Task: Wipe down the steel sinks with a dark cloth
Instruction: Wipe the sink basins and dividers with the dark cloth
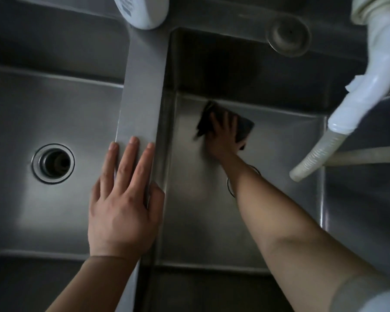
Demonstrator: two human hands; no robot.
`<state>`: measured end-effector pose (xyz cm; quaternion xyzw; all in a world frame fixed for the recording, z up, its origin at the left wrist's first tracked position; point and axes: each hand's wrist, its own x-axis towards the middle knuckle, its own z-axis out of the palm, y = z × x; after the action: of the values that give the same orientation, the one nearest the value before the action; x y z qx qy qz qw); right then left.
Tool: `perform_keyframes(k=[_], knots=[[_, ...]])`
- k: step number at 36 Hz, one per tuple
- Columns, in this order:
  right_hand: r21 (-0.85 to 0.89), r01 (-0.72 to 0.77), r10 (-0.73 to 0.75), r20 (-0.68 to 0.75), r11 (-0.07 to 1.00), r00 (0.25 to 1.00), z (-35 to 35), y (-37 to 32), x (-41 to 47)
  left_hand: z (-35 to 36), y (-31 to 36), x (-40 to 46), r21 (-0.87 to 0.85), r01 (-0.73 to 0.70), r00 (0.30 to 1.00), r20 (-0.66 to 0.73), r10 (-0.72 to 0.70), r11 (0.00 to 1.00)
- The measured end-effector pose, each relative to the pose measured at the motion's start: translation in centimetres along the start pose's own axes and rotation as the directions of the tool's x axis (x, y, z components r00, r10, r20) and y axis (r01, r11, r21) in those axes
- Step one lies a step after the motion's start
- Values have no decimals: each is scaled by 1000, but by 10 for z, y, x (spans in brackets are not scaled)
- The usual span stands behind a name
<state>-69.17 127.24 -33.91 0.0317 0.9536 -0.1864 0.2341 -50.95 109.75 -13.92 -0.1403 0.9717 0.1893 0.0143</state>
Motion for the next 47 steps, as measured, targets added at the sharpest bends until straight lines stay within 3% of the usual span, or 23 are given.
perform_keyframes(k=[3, 6, 9, 12, 17, 20, 22, 25, 27, 30, 32, 33, 35, 36, 38, 40, 43, 47], knots=[[-52, 176, -170, 109, 983, 979, 34, -27, -30, 0, -1, 0, 7, -15, 1000, 9, 15, 1000], [-81, 241, -227, 157, 967, 961, 65, -38, -69, 1, -2, 1, 4, -29, 1000, 12, 29, 1000], [-107, 273, -253, 172, 956, 952, 83, -23, -107, 2, -2, 0, 2, -16, 1000, 2, 16, 1000], [-207, 412, -363, 238, 887, 901, 92, 8, -152, 3, -1, 0, 0, -5, 1000, 1, 5, 1000], [-286, 658, -400, 606, 697, 688, 83, 52, -221, 3, -2, -1, -23, -29, 1000, -5, 29, 999], [-295, 774, -291, 805, 560, 517, 68, 54, -252, 4, -4, -2, -14, -37, 999, -3, 36, 999], [-331, 805, -190, 862, 492, 471, 55, 43, -264, 4, -5, -2, 4, -53, 999, -1, 53, 999], [-392, 782, -139, 848, 485, 511, 30, 26, -278, 3, -5, -6, 42, -83, 997, -2, 83, 996], [-382, 683, -134, 808, 623, 574, 11, 24, -288, 0, -5, -10, 58, -115, 993, -27, 117, 992], [-220, 384, -138, 684, 897, 716, -25, 32, -302, -6, 4, -28, 87, -287, 955, -52, 292, 954], [-125, 238, -131, 554, 963, 822, -51, 48, -310, -2, 18, -49, 19, -448, 893, -24, 449, 894], [-109, 182, -109, 481, 977, 870, -64, 62, -316, 3, 24, -60, -56, -487, 870, 50, 490, 871], [-98, 72, -36, 329, 993, 944, -88, 97, -330, 18, 37, -80, -188, -443, 803, 353, 481, 877], [-105, 32, -4, 259, 994, 966, -97, 116, -337, 29, 39, -87, -175, -418, 720, 535, 442, 892], [-157, -16, 40, 151, 987, 988, -113, 149, -353, 56, 32, -93, -71, -516, 512, 773, 374, 854], [-209, -34, 54, 94, 977, 994, -127, 181, -374, 83, 25, -94, 23, -658, 382, 871, 308, 752], [-253, 3, 18, 82, 968, 997, -135, 213, -398, 119, 15, -92, 154, -796, 355, 902, 246, 585], [-242, 9, -2, 27, 970, 1000, -133, 224, -405, 152, 3, -97, 187, -898, 288, 935, 209, 398]])
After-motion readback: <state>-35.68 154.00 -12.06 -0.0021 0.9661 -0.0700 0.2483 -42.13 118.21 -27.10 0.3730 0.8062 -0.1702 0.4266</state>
